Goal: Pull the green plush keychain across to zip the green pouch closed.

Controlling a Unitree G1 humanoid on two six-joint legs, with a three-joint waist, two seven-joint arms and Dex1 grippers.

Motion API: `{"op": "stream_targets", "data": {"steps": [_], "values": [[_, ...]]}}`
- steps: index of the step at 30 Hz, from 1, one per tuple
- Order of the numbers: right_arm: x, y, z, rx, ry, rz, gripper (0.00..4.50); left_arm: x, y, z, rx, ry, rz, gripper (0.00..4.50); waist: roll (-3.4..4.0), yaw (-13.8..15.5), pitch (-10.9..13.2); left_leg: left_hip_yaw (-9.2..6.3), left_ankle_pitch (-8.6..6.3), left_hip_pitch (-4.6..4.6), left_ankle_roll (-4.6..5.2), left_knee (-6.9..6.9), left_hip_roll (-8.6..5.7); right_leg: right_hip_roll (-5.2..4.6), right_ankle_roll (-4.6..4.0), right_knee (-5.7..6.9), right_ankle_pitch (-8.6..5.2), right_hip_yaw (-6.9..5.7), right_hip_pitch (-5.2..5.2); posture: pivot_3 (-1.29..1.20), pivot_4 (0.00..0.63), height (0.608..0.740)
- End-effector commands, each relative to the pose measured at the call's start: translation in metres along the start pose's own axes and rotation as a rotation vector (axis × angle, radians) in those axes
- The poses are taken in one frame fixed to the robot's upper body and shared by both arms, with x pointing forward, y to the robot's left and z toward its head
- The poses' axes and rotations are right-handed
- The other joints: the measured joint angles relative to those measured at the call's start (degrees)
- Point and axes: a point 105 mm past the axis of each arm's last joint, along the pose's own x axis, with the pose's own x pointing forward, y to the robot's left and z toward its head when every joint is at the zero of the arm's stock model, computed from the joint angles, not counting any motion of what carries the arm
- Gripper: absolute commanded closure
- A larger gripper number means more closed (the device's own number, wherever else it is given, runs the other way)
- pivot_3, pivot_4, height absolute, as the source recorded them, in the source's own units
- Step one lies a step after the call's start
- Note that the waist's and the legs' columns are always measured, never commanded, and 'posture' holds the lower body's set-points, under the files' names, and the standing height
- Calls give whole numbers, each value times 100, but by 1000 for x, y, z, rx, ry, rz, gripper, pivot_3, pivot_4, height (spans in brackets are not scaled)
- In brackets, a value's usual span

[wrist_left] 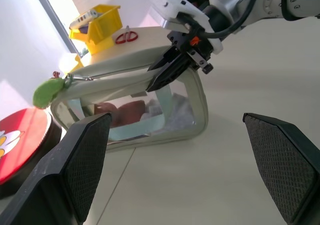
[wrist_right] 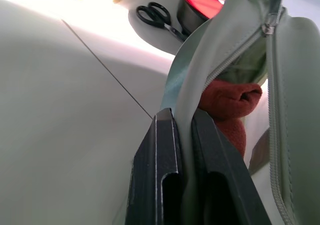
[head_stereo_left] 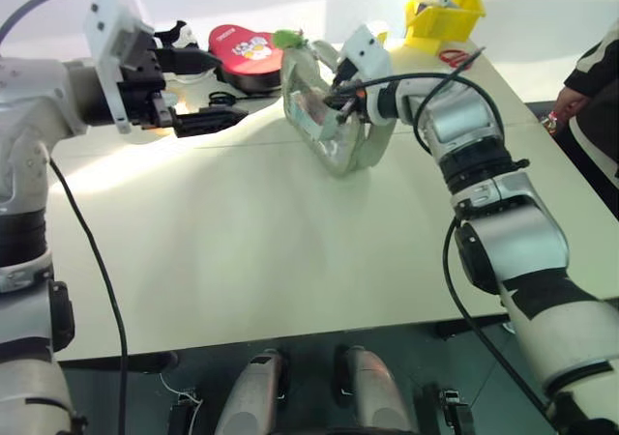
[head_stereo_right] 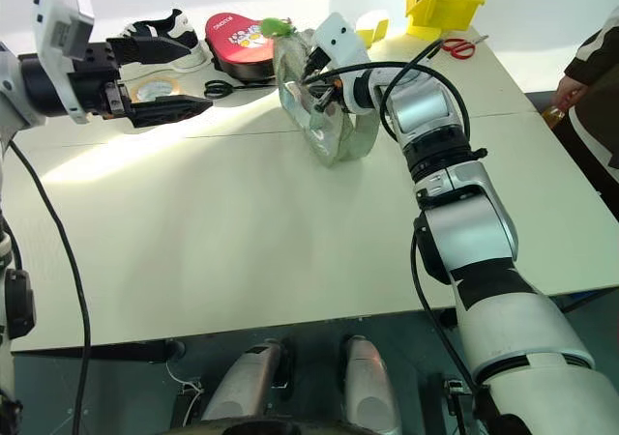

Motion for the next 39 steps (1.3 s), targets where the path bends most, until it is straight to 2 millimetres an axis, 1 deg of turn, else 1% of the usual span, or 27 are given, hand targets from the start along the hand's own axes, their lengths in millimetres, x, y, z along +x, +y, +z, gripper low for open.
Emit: {"op": "stream_targets", "data": {"steps": [1, 3, 5, 7, 10, 12, 15, 17, 20, 23, 24, 25, 27, 28, 30, 32, 33, 34, 37, 38, 39], "values": [[-23, 8, 36, -276, -170, 155, 4460, -18, 10, 7, 18, -16, 78, 0, 0, -3, 0, 2, -1, 0, 3, -1, 0, 1, 0, 0, 0, 0, 0, 0, 150, 740], [-32, 8, 27, -310, -164, 203, 4460, -22, 9, 6, 9, -13, 88, 0, 0, -1, 0, 2, -3, 0, 5, -1, 0, 1, 0, 0, 0, 0, 0, 0, 150, 740], [-39, 2, 19, -303, -154, 201, 4460, -25, 9, 4, 0, -12, 97, 0, -2, 15, -1, 2, -2, -1, 4, 0, 0, 0, 0, 0, 0, 0, 0, 0, 150, 740], [-43, 6, 1, -350, -119, 237, 4460, -25, 8, 3, -7, -14, 105, 0, -2, 29, -1, 1, -3, -1, 4, 3, -1, -1, 0, -1, 0, 0, 4, 0, 150, 740], [-42, 14, -21, -313, -75, 281, 4460, -24, 6, 2, -17, -19, 106, 0, -2, 40, -1, -2, -3, 2, 3, 8, -1, -2, 0, -1, 0, 2, 11, 0, 150, 740], [-39, 16, -23, -276, -86, 279, 4460, -22, 3, 1, -20, -18, 100, 0, -2, 32, -1, -2, -1, 7, -1, 8, -1, -1, -1, -1, 1, 5, 15, 0, 150, 740], [-39, 22, -12, -229, -131, 316, 4460, -22, 2, 0, -26, -14, 95, 0, -2, 34, -1, -3, 1, 20, -4, 6, 1, -1, -3, 1, 1, 7, 26, 0, 150, 740], [-43, 28, -5, -217, -148, 358, 4460, -22, 2, 0, -29, -11, 94, 0, -2, 34, -1, -4, 2, 21, -5, 7, 1, -1, -3, 3, 1, 7, 26, 0, 150, 740], [-54, 37, 4, -184, -162, 417, 3349, -22, 2, 0, -33, -9, 91, 0, -2, 35, -1, -5, 1, 21, -4, 7, 2, -1, -3, 3, 1, 7, 26, 0, 150, 740], [-64, 41, 10, -168, -162, 417, 1899, -24, 2, -4, -42, 9, 91, 0, -2, 40, -1, -5, 1, 21, -4, 7, 2, -2, -3, 4, 1, 7, 25, 0, 150, 740], [-70, 40, 13, -160, -160, 403, 1341, -27, 3, -7, -53, 23, 93, 0, -2, 40, -1, -5, 1, 21, -4, 7, 1, -2, -3, 4, 1, 7, 25, 0, 150, 740], [-76, 39, 15, -155, -158, 386, 887, -32, 3, -11, -65, 38, 100, 0, -2, 42, -1, -5, 1, 21, -4, 6, 2, -2, -3, 3, 1, 7, 25, 0, 150, 740], [-93, 33, 18, -136, -149, 328, 887, -44, 5, -21, -88, 78, 122, 0, -1, 45, -1, -5, 0, 21, -4, 5, 2, -3, -4, 3, 0, 7, 24, 0, 150, 740], [-102, 33, 17, -123, -140, 306, 887, -52, 7, -27, -102, 101, 144, 0, -1, 48, -1, -4, -1, 21, -2, 4, 2, -8, -4, 2, 0, 7, 24, 0, 150, 740], [-113, 37, 12, -101, -115, 282, 887, -63, 13, -37, -132, 123, 186, 0, -3, 67, -2, -4, -3, 21, 0, 2, 2, -15, -5, -1, 0, 7, 23, 0, 150, 740], [-116, 41, 5, -75, -96, 260, 887, -69, 19, -44, -160, 126, 218, 0, -5, 67, -3, -5, -4, 20, 0, 5, 3, -20, -7, -3, -2, 5, 26, 0, 150, 740], [-114, 42, -1, -69, -86, 246, 887, -68, 20, -47, -169, 125, 221, 0, -7, 64, -4, -4, -5, 22, 0, 5, 3, -22, -9, -3, -3, 5, 29, 0, 150, 740], [-111, 43, -6, -67, -78, 236, 887, -66, 19, -50, -175, 124, 211, 0, -7, 63, -4, -4, -5, 22, -1, 7, 4, -24, -21, -6, -11, 4, 31, 0, 150, 740], [-103, 44, -17, -55, -69, 221, 887, -57, 17, -55, -196, 111, 184, 0, -6, 59, -4, 3, -5, 22, -1, 10, 3, -33, -22, -8, -11, 3, 32, 0, 150, 740], [-101, 45, -20, -49, -68, 219, 1408, -53, 16, -56, -208, 102, 178, 0, -6, 60, -4, 3, -4, 22, -1, 10, 3, -34, -22, -8, -11, 3, 32, 0, 150, 740], [-99, 45, -22, -46, -68, 220, 1678, -50, 16, -58, -218, 97, 173, 0, -6, 66, -4, 3, -4, 23, 0, 11, 2, -34, -22, -6, -10, 2, 32, 0, 150, 740]]}}
